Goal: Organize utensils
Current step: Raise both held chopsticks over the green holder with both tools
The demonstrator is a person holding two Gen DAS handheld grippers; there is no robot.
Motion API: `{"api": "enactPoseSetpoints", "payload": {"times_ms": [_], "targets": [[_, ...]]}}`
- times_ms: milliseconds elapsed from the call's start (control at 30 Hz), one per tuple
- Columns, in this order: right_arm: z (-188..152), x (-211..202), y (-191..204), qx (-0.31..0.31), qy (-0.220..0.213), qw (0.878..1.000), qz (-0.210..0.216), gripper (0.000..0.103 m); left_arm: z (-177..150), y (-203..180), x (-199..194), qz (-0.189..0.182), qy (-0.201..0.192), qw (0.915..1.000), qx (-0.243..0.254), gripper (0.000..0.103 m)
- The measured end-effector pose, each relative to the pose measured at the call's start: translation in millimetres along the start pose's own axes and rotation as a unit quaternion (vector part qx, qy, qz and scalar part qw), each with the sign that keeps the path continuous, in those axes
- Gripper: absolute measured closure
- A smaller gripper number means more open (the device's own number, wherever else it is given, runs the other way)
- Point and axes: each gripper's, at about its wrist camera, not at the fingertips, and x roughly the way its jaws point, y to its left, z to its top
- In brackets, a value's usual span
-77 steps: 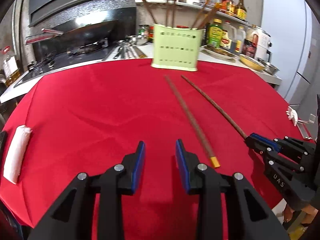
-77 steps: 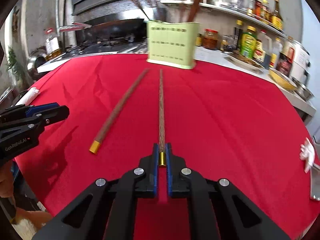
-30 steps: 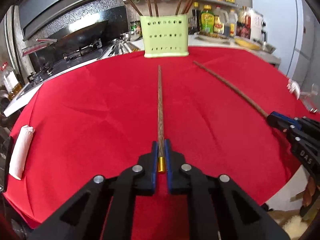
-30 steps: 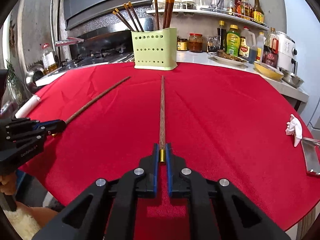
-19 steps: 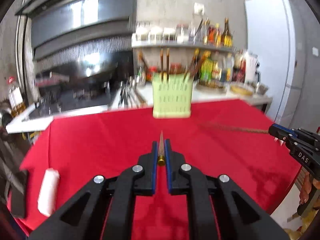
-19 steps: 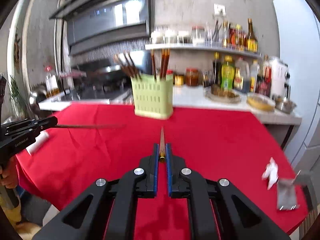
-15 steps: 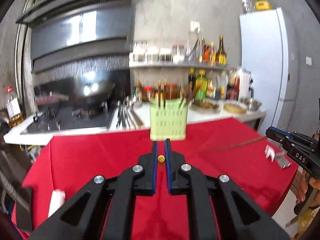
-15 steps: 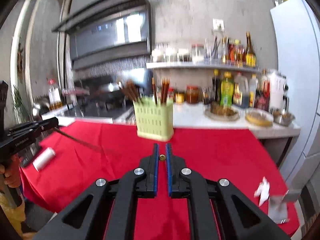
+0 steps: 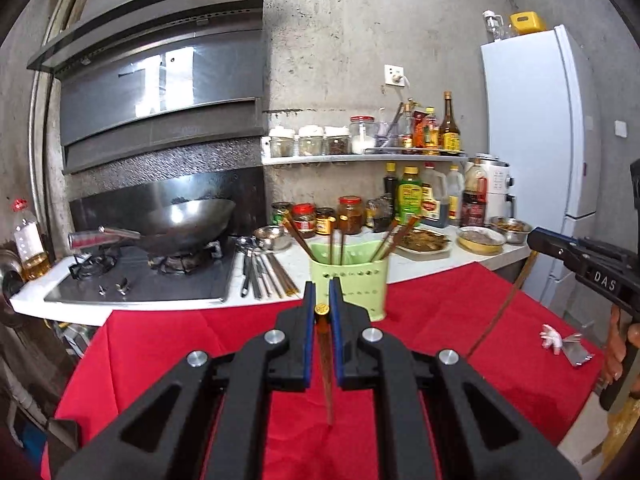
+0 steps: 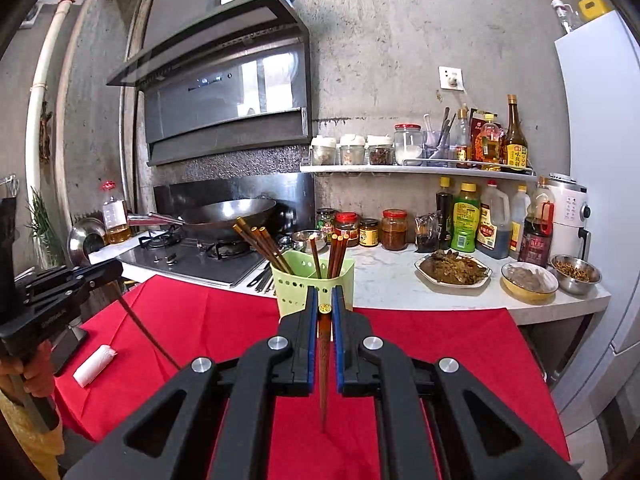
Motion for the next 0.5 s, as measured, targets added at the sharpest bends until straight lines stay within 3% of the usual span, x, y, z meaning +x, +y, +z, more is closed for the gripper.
{"api": "enactPoseSetpoints", "payload": {"times_ms": [200,500], "targets": [[-35,42,7,-0.011,0.06,0.998,-0.002,0.096,-16,6,25,0.005,0.039,0.9992,-0.006,0.096],[-48,36,9,-0.013,0.06,0.998,-0.005,0.096,-55,4,36,-0.008,0.081,0.9967,0.0,0.096]]}}
